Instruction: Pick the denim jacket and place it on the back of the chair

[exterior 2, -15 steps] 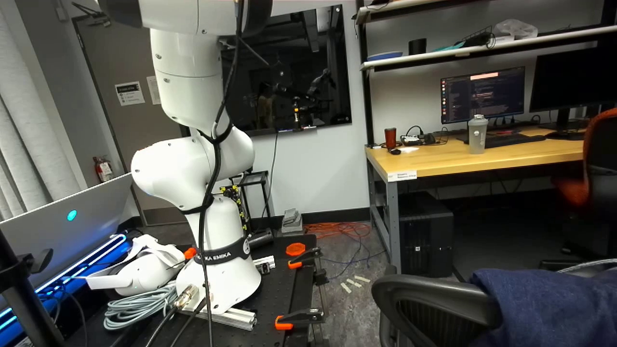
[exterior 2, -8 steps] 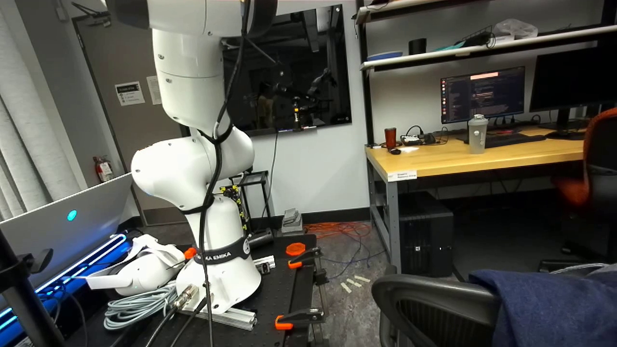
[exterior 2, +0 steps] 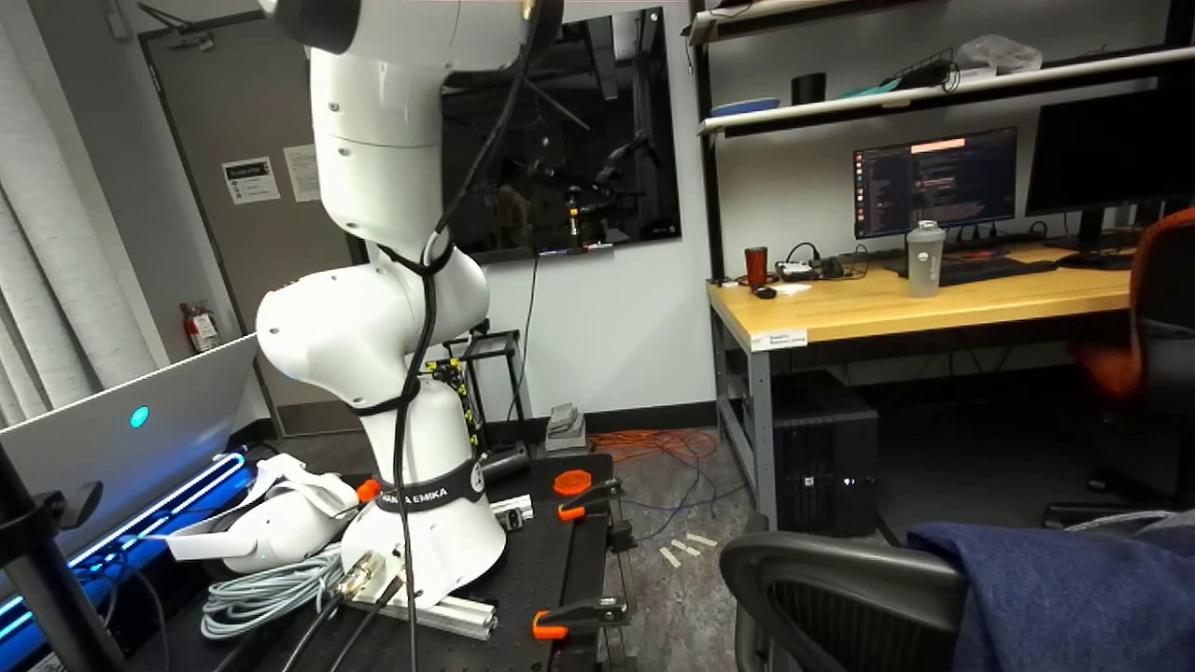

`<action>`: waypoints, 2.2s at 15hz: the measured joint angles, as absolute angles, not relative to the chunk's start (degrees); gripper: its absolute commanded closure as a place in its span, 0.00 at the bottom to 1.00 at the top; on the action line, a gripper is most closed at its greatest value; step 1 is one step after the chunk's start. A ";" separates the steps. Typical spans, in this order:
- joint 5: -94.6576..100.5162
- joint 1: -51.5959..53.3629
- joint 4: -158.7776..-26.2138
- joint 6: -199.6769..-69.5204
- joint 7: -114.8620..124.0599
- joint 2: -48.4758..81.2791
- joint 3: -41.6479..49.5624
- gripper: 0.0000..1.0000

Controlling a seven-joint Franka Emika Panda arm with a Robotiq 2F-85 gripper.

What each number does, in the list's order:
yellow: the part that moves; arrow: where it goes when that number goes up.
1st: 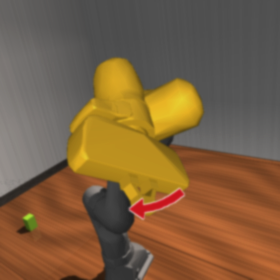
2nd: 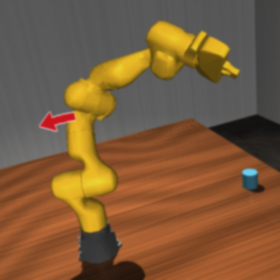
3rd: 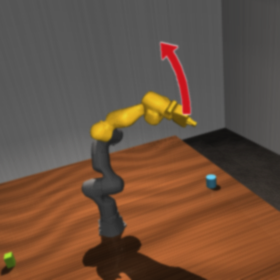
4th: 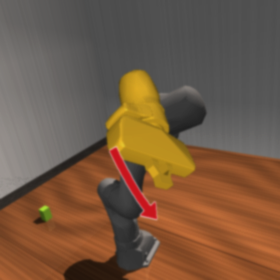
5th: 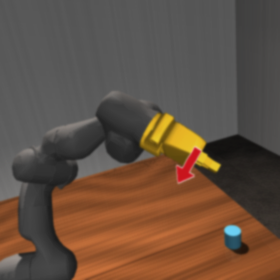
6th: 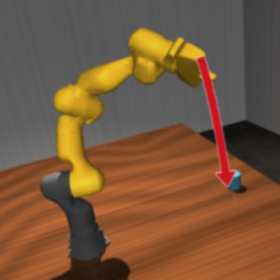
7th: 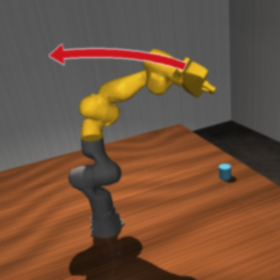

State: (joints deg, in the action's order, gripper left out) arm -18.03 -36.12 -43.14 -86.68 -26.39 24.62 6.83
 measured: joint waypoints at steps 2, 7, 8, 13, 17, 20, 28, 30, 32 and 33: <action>-17.63 -33.67 -46.51 -88.04 -28.99 23.65 5.97 0.00; -15.80 -27.98 -60.01 -94.28 -36.05 18.75 3.75 0.00; -15.34 -27.06 -62.85 -95.50 -37.36 17.66 3.32 0.00; -12.56 -23.02 -77.13 -100.88 -40.59 12.41 1.37 0.00; -11.28 -20.33 -89.28 -106.96 -40.63 8.40 -0.36 0.00; -11.28 -16.77 -98.52 -114.69 -40.24 5.55 0.51 0.01; -11.28 -10.46 -120.38 -131.90 -36.32 -1.58 0.95 0.00; -11.28 -10.46 -120.83 -131.91 -36.31 -2.26 1.15 0.00; -11.28 -10.46 -120.90 -131.91 -36.31 -2.55 1.28 0.00; -11.28 -10.46 -120.95 -131.91 -36.31 -2.60 1.29 0.00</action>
